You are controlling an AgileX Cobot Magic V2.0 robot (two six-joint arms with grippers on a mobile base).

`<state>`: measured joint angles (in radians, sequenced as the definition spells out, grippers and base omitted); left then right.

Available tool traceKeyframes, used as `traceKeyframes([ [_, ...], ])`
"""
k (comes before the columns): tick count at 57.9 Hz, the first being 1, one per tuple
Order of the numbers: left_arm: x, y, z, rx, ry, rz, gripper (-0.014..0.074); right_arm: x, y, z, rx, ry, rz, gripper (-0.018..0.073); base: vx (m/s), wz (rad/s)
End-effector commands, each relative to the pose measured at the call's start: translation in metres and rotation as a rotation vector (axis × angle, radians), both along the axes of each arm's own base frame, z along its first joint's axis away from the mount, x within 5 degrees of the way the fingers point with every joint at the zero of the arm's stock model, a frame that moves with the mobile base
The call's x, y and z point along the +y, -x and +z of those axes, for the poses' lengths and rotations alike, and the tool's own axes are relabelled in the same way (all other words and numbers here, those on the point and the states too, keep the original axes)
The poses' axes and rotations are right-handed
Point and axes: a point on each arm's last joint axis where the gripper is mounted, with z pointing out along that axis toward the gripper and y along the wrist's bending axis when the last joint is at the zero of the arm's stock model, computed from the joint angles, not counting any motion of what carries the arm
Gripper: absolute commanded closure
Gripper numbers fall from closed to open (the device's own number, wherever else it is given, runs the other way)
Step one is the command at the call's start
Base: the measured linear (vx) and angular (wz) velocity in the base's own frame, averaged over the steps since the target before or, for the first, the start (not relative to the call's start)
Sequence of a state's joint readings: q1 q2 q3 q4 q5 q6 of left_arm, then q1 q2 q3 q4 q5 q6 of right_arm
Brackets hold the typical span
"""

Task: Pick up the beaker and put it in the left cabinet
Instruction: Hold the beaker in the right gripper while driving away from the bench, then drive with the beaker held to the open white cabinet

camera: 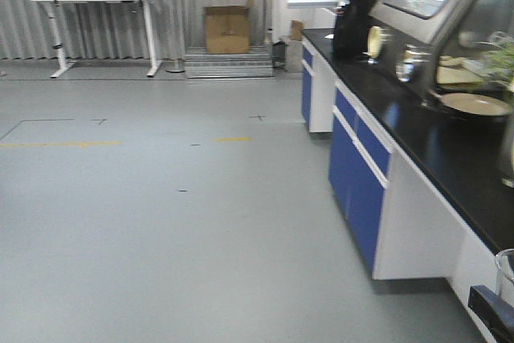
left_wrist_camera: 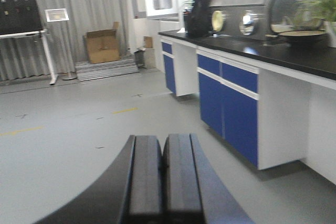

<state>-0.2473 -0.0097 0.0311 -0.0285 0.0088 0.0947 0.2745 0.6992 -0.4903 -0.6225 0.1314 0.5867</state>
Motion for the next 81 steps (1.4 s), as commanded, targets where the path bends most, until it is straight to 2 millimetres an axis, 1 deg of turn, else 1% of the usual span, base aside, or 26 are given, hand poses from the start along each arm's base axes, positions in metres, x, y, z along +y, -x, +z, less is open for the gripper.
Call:
traceKeyframes([
  [1,0.0003,0.0015,0.0031,-0.081,0.033,-0.004,0.0596,0.0033,0.0000,0.0163,-0.091,-0.014,0.040,0.0564,0.44,0.37],
  [26,0.0003,0.0015,0.0031,-0.081,0.033,-0.004,0.0596,0.0033,0.0000,0.0163,-0.091,-0.014,0.040,0.0564,0.52,0.24],
  [81,0.0003,0.0015,0.0031,-0.081,0.033,-0.004,0.0596,0.0032,0.0005,0.0166,-0.094,-0.014,0.040,0.0564,0.66,0.00],
])
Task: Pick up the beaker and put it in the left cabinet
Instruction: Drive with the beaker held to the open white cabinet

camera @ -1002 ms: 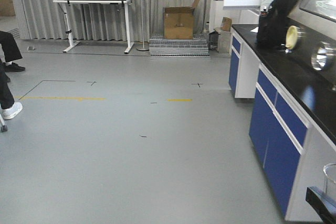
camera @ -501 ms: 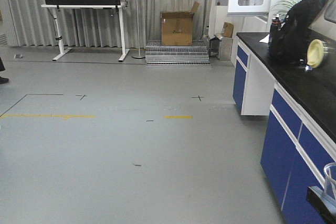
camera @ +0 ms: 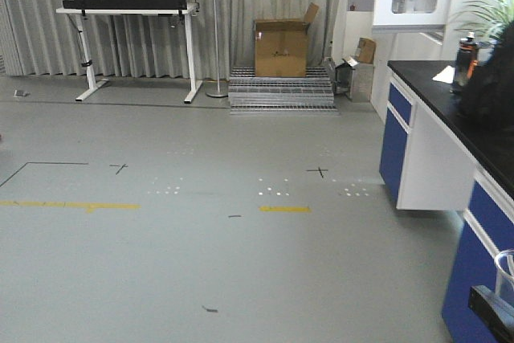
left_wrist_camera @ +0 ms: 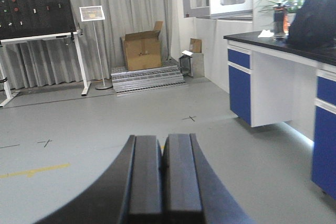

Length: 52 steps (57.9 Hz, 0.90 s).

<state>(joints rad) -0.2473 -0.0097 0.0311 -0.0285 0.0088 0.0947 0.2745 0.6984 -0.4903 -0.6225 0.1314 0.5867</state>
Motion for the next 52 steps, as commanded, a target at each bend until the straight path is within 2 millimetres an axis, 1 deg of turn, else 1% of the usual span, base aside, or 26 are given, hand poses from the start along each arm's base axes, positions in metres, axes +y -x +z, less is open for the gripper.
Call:
traceKeyframes([
  [1,0.0003,0.0015,0.0031,-0.081,0.033,-0.004,0.0596,0.0033,0.0003,0.0165,-0.093,-0.014,0.040,0.0564,0.72,0.10],
  [22,0.0003,0.0015,0.0031,-0.081,0.033,-0.004,0.0596,0.0032,0.0005,0.0167,-0.094,-0.014,0.040,0.0564,0.73,0.05],
  [52,0.0003,0.0015,0.0032,-0.082,0.033,-0.004,0.0596,0.0032,0.0005,0.0167,-0.094,-0.014,0.040,0.0564,0.74,-0.06],
])
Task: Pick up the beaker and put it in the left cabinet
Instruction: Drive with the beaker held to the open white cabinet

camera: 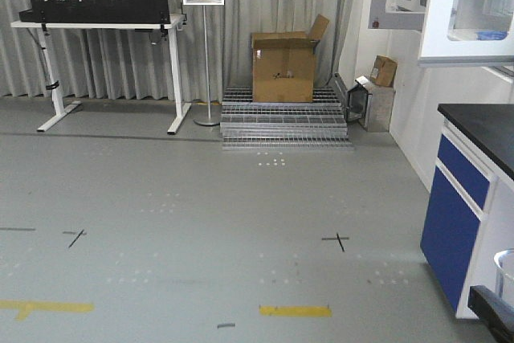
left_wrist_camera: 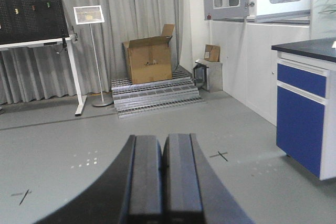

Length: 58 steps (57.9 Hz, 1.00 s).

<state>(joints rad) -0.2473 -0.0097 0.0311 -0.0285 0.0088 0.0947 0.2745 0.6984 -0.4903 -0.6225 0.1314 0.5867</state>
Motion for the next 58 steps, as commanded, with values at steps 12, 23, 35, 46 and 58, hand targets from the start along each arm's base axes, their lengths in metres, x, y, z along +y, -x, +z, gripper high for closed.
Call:
traceKeyframes([
  [12,0.0003,0.0015,0.0031,-0.081,0.033,-0.004,0.0596,0.0032,0.0005,0.0167,-0.094,-0.014,0.040,0.0564,0.72,-0.01],
  [23,0.0003,0.0015,0.0031,-0.081,0.033,-0.004,0.0596,0.0033,0.0005,0.0167,-0.094,-0.014,0.040,0.0564,0.72,0.01],
  [35,0.0003,0.0015,0.0031,-0.081,0.033,-0.004,0.0596,0.0033,0.0005,0.0167,-0.094,-0.014,0.040,0.0564,0.72,0.02],
  [46,0.0003,0.0015,0.0031,-0.081,0.033,-0.004,0.0596,0.0033,0.0005,0.0168,-0.095,-0.015,0.041,0.0564,0.73,-0.01],
  [58,0.0003,0.0015,0.0031,-0.081,0.033,-0.004,0.0596,0.0033,0.0005,0.0167,-0.094,-0.014,0.041,0.0564,0.74,-0.04],
])
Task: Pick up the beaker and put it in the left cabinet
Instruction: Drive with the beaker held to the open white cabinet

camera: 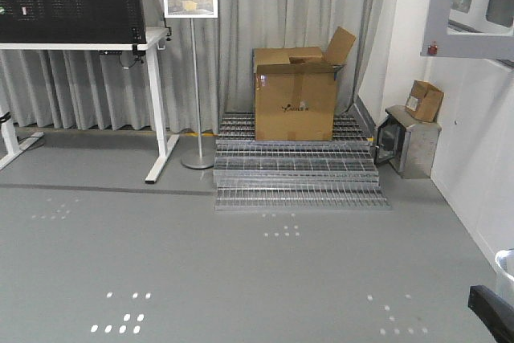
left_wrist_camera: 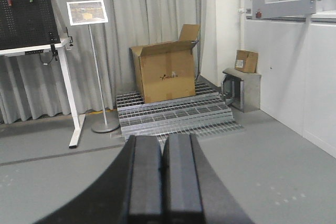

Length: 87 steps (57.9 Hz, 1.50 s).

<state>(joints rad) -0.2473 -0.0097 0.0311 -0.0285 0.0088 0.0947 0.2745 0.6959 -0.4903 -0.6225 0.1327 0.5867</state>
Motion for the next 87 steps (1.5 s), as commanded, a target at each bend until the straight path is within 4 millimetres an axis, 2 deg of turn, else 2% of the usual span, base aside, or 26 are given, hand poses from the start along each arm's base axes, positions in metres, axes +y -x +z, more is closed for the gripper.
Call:
traceKeyframes([
  [1,0.0003,0.0015,0.0031,-0.081,0.033,-0.004,0.0596,0.0035,0.0001,0.0164,-0.093,-0.014,0.041,0.0564,0.74,-0.04],
  [49,0.0003,0.0015,0.0031,-0.081,0.033,-0.004,0.0596,0.0035,0.0001,0.0164,-0.093,-0.014,0.041,0.0564,0.72,0.00],
  [87,0.0003,0.0015,0.0031,-0.081,0.033,-0.004,0.0596,0.0034,0.0001,0.0164,-0.093,-0.014,0.041,0.0564,0.63,-0.40],
])
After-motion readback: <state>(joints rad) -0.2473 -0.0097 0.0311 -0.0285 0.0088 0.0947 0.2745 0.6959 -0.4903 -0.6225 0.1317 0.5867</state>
